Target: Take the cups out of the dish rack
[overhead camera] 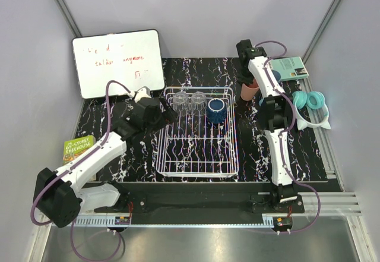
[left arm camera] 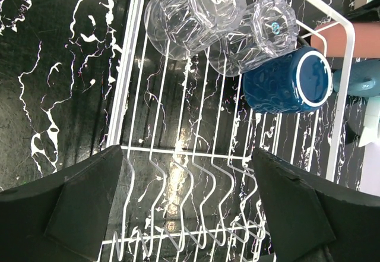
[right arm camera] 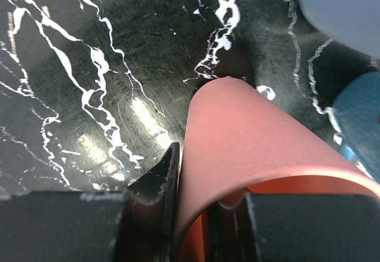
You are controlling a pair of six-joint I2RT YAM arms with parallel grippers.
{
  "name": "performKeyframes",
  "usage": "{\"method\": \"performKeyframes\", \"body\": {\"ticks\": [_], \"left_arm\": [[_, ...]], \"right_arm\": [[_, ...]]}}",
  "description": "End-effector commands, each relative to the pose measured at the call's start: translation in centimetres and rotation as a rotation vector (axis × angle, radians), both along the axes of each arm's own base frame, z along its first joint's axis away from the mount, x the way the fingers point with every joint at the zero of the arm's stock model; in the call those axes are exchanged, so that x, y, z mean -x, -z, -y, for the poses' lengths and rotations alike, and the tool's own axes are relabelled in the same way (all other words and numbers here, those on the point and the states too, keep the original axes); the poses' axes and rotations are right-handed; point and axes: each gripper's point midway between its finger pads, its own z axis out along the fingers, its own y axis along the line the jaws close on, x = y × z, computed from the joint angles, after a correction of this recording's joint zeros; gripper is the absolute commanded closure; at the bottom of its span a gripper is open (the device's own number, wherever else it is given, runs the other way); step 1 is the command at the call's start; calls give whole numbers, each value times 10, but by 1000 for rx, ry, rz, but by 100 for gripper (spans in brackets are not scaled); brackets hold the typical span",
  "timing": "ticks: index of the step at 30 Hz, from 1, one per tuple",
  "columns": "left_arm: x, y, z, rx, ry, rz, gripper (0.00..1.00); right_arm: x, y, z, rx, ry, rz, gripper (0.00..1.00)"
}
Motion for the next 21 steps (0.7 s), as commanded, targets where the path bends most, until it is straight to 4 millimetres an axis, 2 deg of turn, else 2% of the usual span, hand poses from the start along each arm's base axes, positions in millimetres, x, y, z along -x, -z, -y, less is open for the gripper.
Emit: {"method": "performKeyframes", "body": {"ticks": [1,4,8,11,14,21], "left_arm": [[-9,-22,8,26,23,51,6],[-9,-21,8,26,20,50,6],[-8,-19,8,23,23,46,6],[-8,-19,8,21,26,46,6],[-8,-19,7,18,26,48,6],[-8,-23,8,14,41,59,5]], "right_arm": [[-11,1,-8,-31,-29,30,100],[-10,8,-9,-38,-39,16,100],[-11,5,-12,-49,-51,22,99],[-11,-8,-9,-41,-50,45,89],[-11,-34,-9,-45,-50,95,78],[-5,-88,-14,-89,-78,190,66]]}}
